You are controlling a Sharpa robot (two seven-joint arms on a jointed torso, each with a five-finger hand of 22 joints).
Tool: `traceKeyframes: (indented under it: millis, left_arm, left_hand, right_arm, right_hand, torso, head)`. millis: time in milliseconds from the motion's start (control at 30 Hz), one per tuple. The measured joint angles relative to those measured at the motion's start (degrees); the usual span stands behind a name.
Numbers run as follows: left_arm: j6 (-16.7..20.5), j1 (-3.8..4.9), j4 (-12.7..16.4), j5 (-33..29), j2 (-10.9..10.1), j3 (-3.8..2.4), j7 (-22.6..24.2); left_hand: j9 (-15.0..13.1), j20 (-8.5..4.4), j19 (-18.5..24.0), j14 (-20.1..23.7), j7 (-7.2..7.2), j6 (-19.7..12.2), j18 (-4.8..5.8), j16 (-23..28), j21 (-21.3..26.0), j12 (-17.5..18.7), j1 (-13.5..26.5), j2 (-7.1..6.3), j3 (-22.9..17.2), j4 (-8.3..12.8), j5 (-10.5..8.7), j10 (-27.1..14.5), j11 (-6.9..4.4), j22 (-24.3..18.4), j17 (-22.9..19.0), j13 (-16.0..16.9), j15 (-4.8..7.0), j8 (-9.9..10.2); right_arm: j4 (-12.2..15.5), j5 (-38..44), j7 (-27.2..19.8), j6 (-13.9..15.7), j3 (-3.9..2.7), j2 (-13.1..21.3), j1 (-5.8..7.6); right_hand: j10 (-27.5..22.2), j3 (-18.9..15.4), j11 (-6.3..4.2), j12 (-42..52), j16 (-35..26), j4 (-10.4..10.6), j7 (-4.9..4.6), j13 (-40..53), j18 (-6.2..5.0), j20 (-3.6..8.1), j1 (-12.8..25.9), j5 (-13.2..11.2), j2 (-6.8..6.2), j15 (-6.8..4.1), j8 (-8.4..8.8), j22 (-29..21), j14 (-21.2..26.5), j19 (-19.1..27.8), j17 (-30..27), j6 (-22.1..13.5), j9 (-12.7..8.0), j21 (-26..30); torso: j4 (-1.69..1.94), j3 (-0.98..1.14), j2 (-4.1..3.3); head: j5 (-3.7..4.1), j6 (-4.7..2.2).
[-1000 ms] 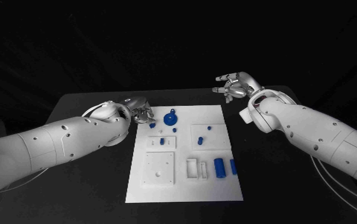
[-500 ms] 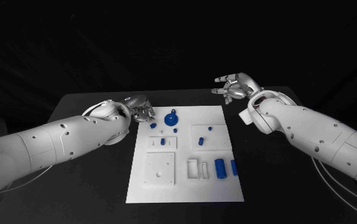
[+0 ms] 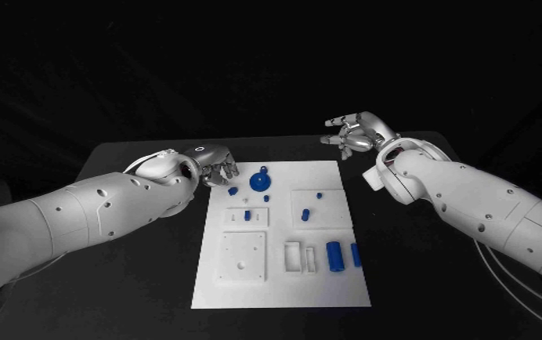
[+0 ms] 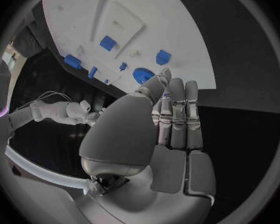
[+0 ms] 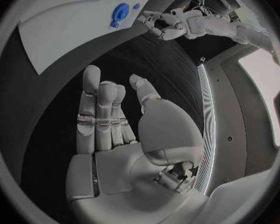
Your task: Assemble the parts on the task board
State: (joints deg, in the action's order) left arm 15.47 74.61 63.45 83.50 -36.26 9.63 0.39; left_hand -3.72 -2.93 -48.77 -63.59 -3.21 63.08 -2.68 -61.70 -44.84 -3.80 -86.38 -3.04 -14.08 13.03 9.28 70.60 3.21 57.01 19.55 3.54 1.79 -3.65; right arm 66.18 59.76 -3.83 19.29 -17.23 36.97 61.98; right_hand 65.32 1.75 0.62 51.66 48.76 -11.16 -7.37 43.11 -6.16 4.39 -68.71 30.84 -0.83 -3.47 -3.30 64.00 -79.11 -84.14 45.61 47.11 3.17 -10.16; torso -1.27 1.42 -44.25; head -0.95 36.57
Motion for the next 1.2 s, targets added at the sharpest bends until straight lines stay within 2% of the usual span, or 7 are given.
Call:
traceKeyframes:
  millis: [200, 467, 567, 833, 900, 967, 1200]
  left_arm:
    - [-1.91, 0.04, -0.79, 4.72, 0.81, 0.20, 3.24]
    - [-5.41, 0.08, -2.29, 8.70, 2.19, 1.36, 5.44]
    - [-6.34, 0.16, -2.86, 9.60, 2.60, 1.55, 5.73]
    - [-7.54, 0.52, -4.13, 11.03, 3.48, 1.78, 5.93]
    - [-7.96, 0.34, -4.51, 11.34, 3.60, 2.04, 5.89]
    - [-8.09, 0.36, -4.70, 11.48, 3.67, 2.00, 5.87]
    - [-8.40, 0.44, -4.96, 11.87, 3.93, 1.95, 5.81]
  left_hand:
    - [0.00, 0.16, 0.56, 0.66, 0.76, -0.76, 0.00, 0.47, -0.07, 0.06, 0.20, -1.16, -2.10, 1.61, -0.03, -2.47, -0.25, 0.72, -0.83, -0.03, -0.05, 0.00]
    - [0.00, 0.16, 0.56, 0.66, 1.28, -2.31, 0.00, 0.47, -0.06, 0.06, 0.64, -1.60, -2.63, 1.59, -0.26, -4.38, -0.34, 0.87, -1.49, -0.03, -0.05, 0.00]
    - [0.01, 0.16, 0.56, 0.66, 1.28, -2.31, 0.00, 0.47, 0.12, 0.05, 0.64, -1.60, -2.63, 1.59, -0.26, -4.94, -0.42, 0.87, -1.70, -0.03, -0.05, 0.00]
    - [0.08, 0.48, 0.24, 0.66, 0.86, -3.73, 0.01, 0.47, 1.55, -0.01, 0.83, -2.32, -1.16, 0.11, -0.70, -7.59, -0.45, 0.02, -2.36, -0.16, -0.05, 0.00]
    - [0.13, 0.55, -0.30, 0.86, 0.96, -4.71, 0.01, 0.63, 2.20, 0.00, 0.68, -2.93, -0.57, -0.47, -0.70, -9.78, -0.57, -0.44, -2.57, -0.22, -0.25, 0.00]
    - [0.13, 0.47, -0.39, 0.86, 0.97, -4.85, 0.01, 0.81, 2.73, -0.02, 0.41, -3.20, 0.21, -1.25, -0.70, -11.26, -0.89, -0.78, -2.88, -0.07, -0.25, 0.00]
    - [0.13, 0.37, -0.90, 0.86, 0.97, -4.85, 0.01, 0.81, 3.08, -0.03, -0.17, -3.14, 0.98, -2.50, -0.98, -11.65, -0.86, -0.96, -3.17, -0.09, -0.25, 0.00]
  right_arm:
    - [-0.07, 0.08, 0.03, -0.14, 0.00, -0.09, -0.03]
    - [-0.07, 0.14, 0.06, -0.23, 0.00, -0.18, -0.05]
    - [-0.07, 0.16, 0.06, -0.25, 0.00, -0.21, -0.05]
    - [0.00, 0.19, 0.06, -0.26, 0.00, -0.10, -0.09]
    - [0.02, 0.20, 0.06, -0.26, 0.00, -0.07, -0.09]
    - [0.05, 0.20, 0.06, -0.26, 0.00, -0.06, -0.10]
    - [0.08, 0.21, 0.06, -0.26, 0.00, -0.05, -0.10]
  right_hand:
    - [0.00, 0.00, 0.00, 0.00, 0.00, 0.00, 0.00, 0.00, 0.00, 0.00, 0.00, 0.00, 0.00, 0.00, 0.00, 0.00, 0.00, 0.00, 0.00, 0.00, 0.00, 0.00]
    - [0.00, 0.00, 0.00, 0.00, 0.00, 0.00, 0.00, 0.00, 0.00, 0.00, 0.00, 0.00, 0.00, 0.00, 0.00, 0.00, 0.00, 0.00, 0.00, 0.00, 0.00, 0.00]
    - [0.00, -0.01, 0.00, 0.00, 0.00, 0.01, 0.00, 0.02, 0.00, 0.00, 0.00, 0.00, 0.00, 0.00, 0.00, 0.01, 0.00, 0.00, 0.01, 0.00, 0.00, -0.22]
    - [0.00, -0.17, 0.00, 0.00, 0.00, 0.17, 0.00, 0.07, 0.00, 0.00, 0.00, 0.00, 0.00, 0.00, 0.00, 0.01, 0.00, 0.00, 0.08, 0.00, 0.00, -0.33]
    - [0.00, -0.17, 0.00, 0.00, 0.00, 0.17, 0.00, 0.07, -0.01, 0.00, 0.22, 0.00, 0.22, 0.00, 0.00, 0.01, 0.00, 0.00, 0.08, 0.00, 0.00, -0.33]
    - [0.00, -0.17, 0.00, 0.00, 0.00, 0.17, 0.00, 0.07, -0.01, 0.00, 0.22, 0.00, 0.22, 0.00, 0.00, 0.01, 0.00, 0.00, 0.08, 0.00, 0.00, -0.33]
    - [0.00, -0.17, 0.00, 0.00, 0.00, 0.17, 0.00, 0.06, 0.00, 0.00, 0.22, 0.00, 0.22, 0.00, 0.00, 0.01, 0.00, 0.00, 0.07, 0.00, 0.00, -0.33]
  torso:
    - [-0.01, 0.00, -0.05]
    - [0.05, 0.00, -0.03]
    - [0.04, 0.00, -0.01]
    - [0.04, -0.01, -0.03]
    - [0.04, -0.02, -0.04]
    - [0.06, -0.02, -0.03]
    - [0.08, -0.03, -0.02]
  head:
    - [0.10, 0.05]
    - [0.25, 0.18]
    - [0.30, 0.18]
    - [0.45, 0.19]
    - [0.51, 0.18]
    - [0.54, 0.23]
    - [0.58, 0.35]
